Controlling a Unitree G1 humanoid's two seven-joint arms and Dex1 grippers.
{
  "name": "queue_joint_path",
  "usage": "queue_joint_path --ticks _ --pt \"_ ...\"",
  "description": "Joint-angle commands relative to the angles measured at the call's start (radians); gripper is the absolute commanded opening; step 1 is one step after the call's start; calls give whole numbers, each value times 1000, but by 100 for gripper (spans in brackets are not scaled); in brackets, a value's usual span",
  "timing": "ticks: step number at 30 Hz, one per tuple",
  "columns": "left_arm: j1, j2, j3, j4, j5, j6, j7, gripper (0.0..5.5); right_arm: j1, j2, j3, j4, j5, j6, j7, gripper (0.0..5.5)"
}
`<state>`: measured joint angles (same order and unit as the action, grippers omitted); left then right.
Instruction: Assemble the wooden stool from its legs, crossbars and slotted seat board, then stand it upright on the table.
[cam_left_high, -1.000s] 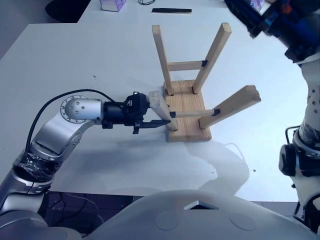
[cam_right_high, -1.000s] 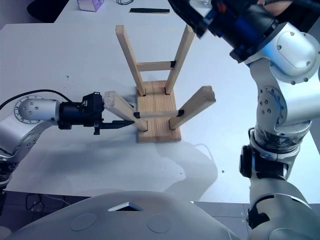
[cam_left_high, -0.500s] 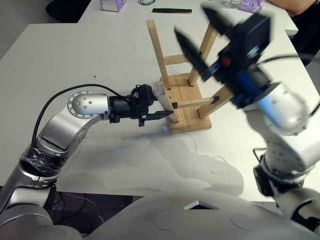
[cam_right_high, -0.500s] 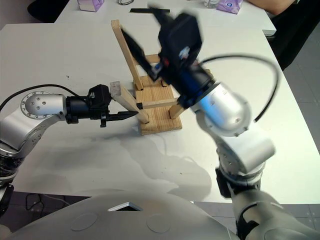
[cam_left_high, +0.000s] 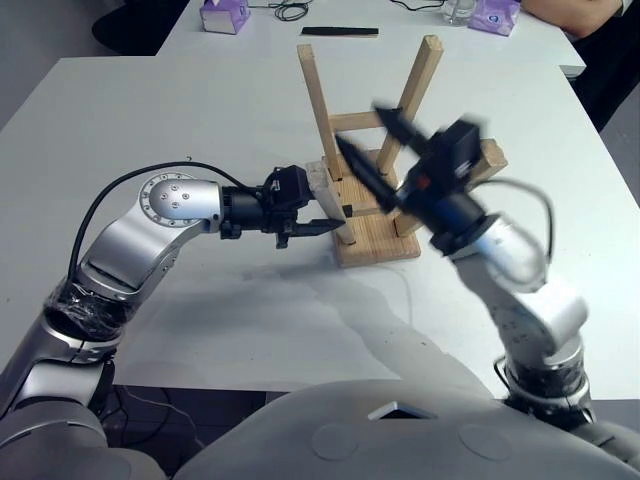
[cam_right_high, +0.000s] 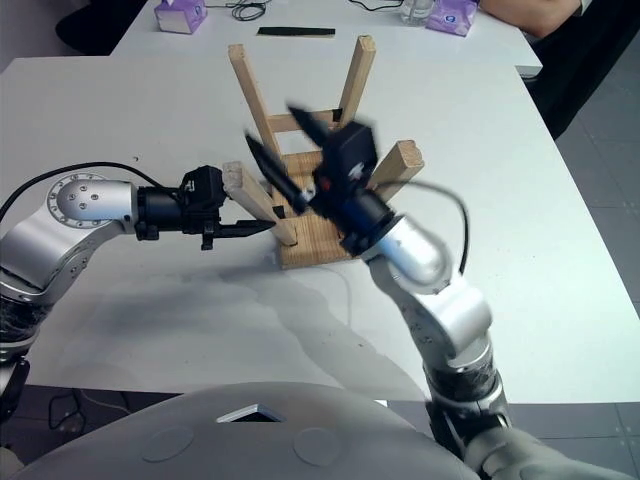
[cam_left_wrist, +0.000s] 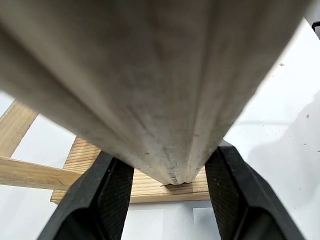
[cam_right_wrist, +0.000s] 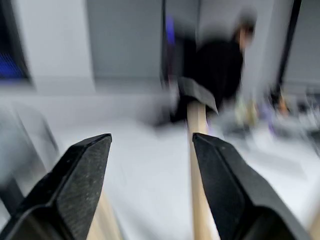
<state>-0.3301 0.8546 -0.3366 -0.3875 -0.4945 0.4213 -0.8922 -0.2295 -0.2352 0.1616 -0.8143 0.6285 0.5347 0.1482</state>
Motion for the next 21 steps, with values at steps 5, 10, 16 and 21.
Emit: queue_joint_path --ticks 5,10,16,21 --pt "98 42 -51 60 129 98 34 204 -22 -439 -636 535 -87 -129 39 299" --pt "79 39 -54 70 131 93 19 204 174 -597 -474 932 -540 -397 -79 299" --pt "67 22 -92 54 148 108 21 204 -54 11 151 345 -356 -122 -81 299" --pt "26 -29 -197 7 175 126 0 204 -180 304 301 168 -186 55 -114 299"
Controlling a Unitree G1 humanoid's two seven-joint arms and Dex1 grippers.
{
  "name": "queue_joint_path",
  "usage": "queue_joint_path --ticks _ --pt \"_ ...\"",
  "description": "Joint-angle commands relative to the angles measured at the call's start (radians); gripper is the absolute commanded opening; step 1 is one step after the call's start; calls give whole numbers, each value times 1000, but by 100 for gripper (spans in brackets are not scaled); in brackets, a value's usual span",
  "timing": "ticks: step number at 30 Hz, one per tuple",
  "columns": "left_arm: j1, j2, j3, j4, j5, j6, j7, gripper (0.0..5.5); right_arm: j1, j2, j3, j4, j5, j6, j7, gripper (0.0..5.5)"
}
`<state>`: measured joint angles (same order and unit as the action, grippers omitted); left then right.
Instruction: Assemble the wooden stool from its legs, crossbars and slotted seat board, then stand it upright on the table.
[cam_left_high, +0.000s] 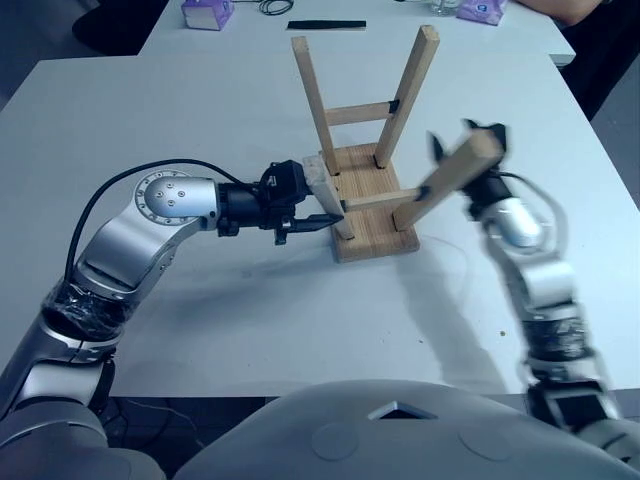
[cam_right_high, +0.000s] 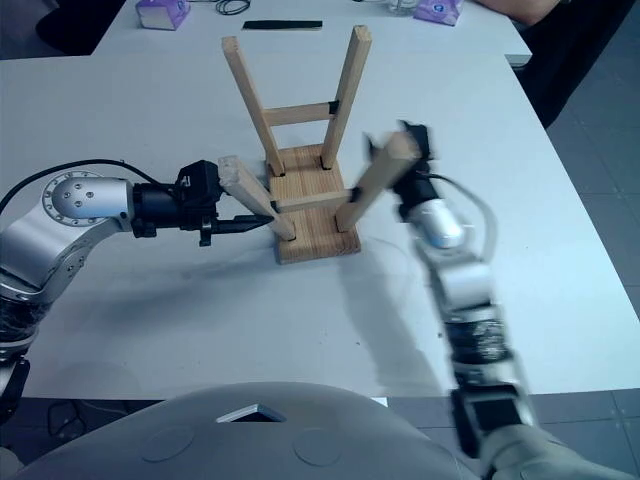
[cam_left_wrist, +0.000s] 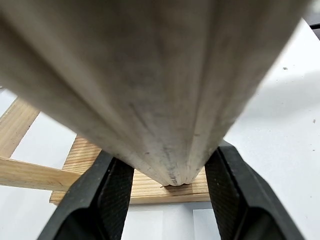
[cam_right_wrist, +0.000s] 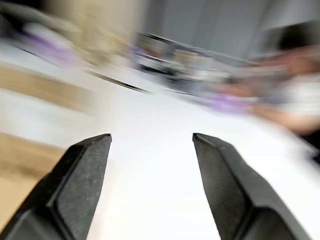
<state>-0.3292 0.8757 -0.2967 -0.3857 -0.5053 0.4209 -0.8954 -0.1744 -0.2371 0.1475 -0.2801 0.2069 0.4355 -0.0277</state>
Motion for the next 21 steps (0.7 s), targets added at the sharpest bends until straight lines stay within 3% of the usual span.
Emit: queue_joint_path --ticks 1,5,12,15,18,21 --pt "17 -58 -245 4 188 128 2 204 -203 280 294 -382 240 173 68 299" --pt "8 -58 -237 34 200 112 1 204 -49 114 170 -369 185 184 121 299" --pt "57 -10 -165 62 191 99 11 204 1 -248 -328 -94 49 3 208 299" --pt "61 -4 -148 64 183 101 21 204 -14 -367 -440 64 -37 -119 210 299" --pt "54 -10 -143 65 175 107 27 204 -20 -365 -346 56 -131 -196 220 299" --pt "35 -28 -150 68 168 116 30 204 -42 -193 -89 -116 -114 -126 231 299"
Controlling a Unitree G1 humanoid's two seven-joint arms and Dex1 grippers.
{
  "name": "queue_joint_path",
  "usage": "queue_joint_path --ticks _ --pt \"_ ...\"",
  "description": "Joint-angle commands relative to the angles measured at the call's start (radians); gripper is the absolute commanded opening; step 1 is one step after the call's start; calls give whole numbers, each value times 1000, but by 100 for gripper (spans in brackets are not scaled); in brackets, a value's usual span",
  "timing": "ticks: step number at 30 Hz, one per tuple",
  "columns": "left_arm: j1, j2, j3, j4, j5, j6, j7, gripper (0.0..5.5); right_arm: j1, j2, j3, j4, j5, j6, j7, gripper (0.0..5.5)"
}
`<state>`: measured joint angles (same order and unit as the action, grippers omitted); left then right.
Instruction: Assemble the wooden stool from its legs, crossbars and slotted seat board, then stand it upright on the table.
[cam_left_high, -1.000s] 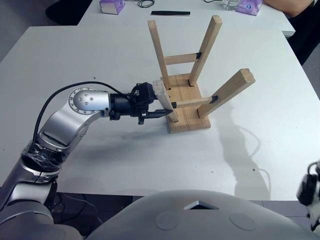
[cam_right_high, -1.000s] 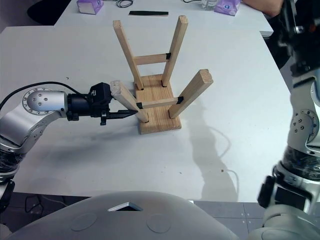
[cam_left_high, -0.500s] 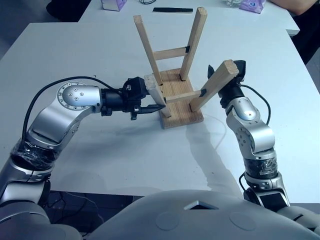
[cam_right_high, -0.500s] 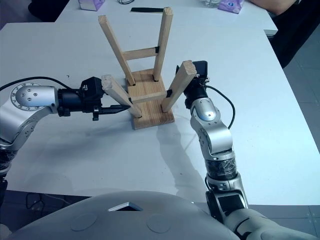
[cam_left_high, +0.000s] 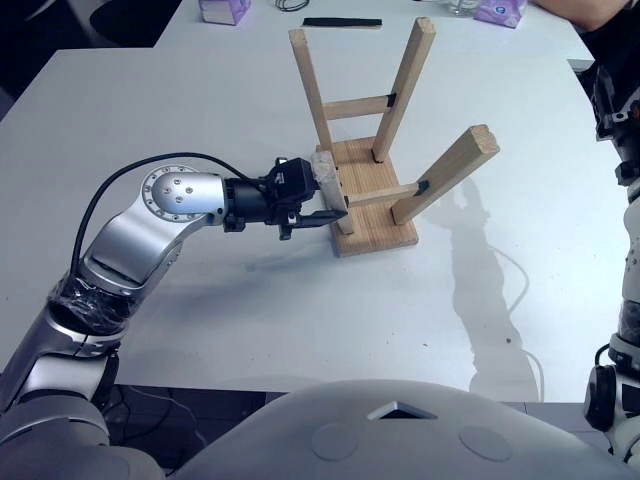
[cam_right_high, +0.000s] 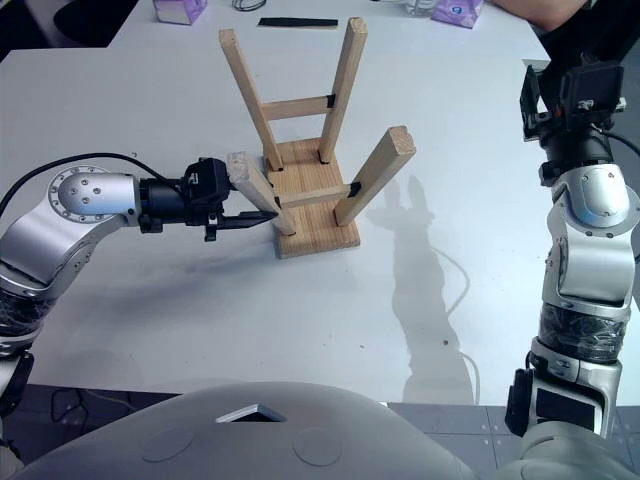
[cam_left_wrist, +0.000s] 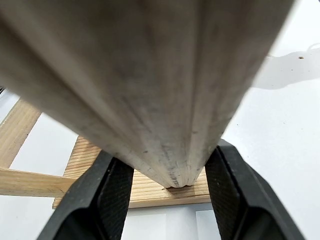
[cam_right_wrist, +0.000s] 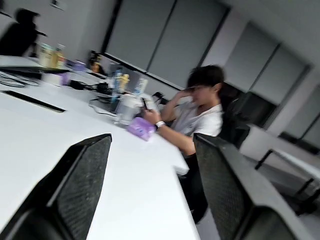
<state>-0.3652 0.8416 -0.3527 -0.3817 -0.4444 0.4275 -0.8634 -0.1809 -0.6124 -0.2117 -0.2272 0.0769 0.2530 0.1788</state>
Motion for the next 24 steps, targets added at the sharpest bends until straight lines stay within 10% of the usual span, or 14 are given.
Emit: queue_joint_path --ticks 1,6,13,24 --pt "59 -6 -104 65 108 114 -2 204 -59 292 376 -249 88 121 18 299" --pt "-17 -105 -182 17 95 162 -3 204 -233 698 508 -483 488 404 -117 299" --pt "-7 -136 -115 -5 52 209 68 204 -136 447 381 -292 253 332 -8 299" --pt "3 -192 46 -137 -132 392 65 349 -60 221 256 66 65 55 133 299"
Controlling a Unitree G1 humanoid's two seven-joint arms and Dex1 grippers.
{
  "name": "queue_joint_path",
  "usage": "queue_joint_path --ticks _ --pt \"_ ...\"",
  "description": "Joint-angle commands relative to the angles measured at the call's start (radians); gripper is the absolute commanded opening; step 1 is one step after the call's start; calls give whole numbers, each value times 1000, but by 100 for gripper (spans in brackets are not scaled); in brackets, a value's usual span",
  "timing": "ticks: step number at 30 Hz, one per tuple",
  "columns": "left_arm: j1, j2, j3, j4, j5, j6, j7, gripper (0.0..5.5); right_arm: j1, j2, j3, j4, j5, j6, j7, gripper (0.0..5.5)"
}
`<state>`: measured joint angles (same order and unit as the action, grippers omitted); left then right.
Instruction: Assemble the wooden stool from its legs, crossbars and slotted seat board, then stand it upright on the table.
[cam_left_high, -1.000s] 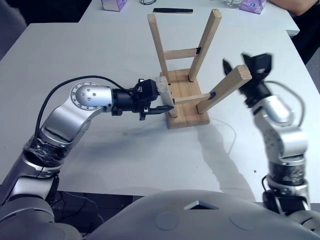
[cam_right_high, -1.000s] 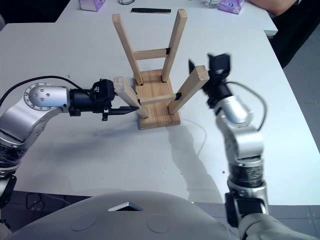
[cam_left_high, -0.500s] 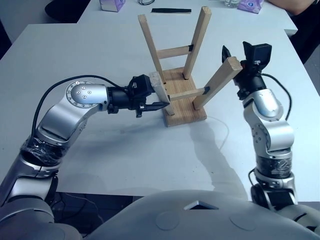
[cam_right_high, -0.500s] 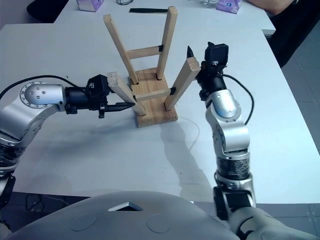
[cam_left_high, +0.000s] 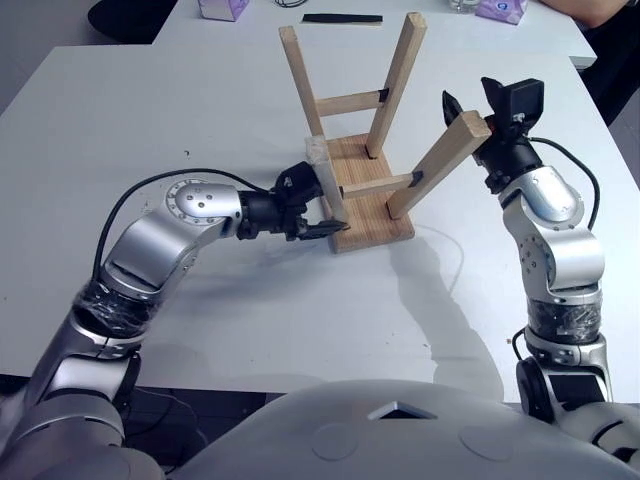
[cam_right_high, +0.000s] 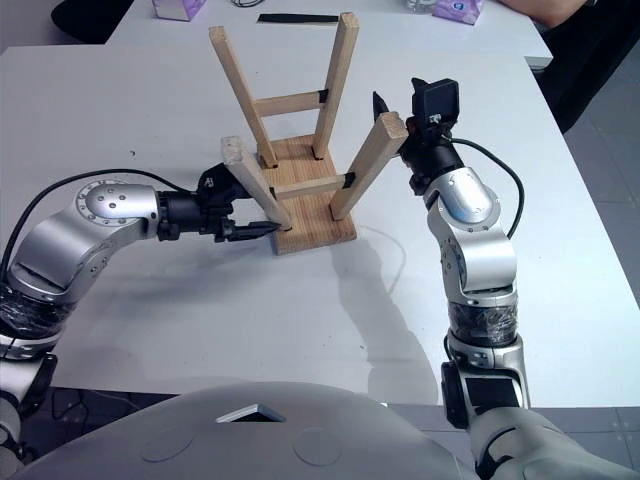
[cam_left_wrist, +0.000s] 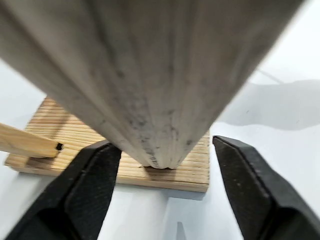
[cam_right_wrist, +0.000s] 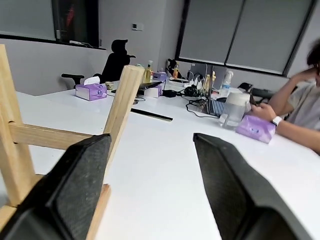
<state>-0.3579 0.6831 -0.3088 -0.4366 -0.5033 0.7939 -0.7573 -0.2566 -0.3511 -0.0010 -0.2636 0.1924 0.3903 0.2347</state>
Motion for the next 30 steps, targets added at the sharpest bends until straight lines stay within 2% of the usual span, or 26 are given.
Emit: queue_joint_path --ticks 1,5,11,15,19,22,26,30 --pt "12 -18 -2 -100 -79 19 -66 349 26 -58 42 135 -70 -98 86 299" --pt "106 6 -25 -199 -113 27 -101 349 70 -146 49 226 -149 -157 139 299" --pt "166 2 -60 -166 -10 -39 -67 349 99 -199 56 234 -207 -215 192 299" --pt "246 33 30 -204 -54 -62 -90 349 213 -299 68 160 -246 -206 286 299" --pt "399 163 155 -204 -61 -149 -200 349 370 -415 40 6 -211 -139 429 299" --pt "455 206 210 -68 22 -204 -185 349 492 -490 3 -126 -158 -70 533 299" --pt "407 204 236 230 192 -322 -83 349 622 -552 -19 -282 -91 34 629 299" --pt "244 108 215 547 327 -505 10 349 654 -565 28 -332 -68 89 666 299"
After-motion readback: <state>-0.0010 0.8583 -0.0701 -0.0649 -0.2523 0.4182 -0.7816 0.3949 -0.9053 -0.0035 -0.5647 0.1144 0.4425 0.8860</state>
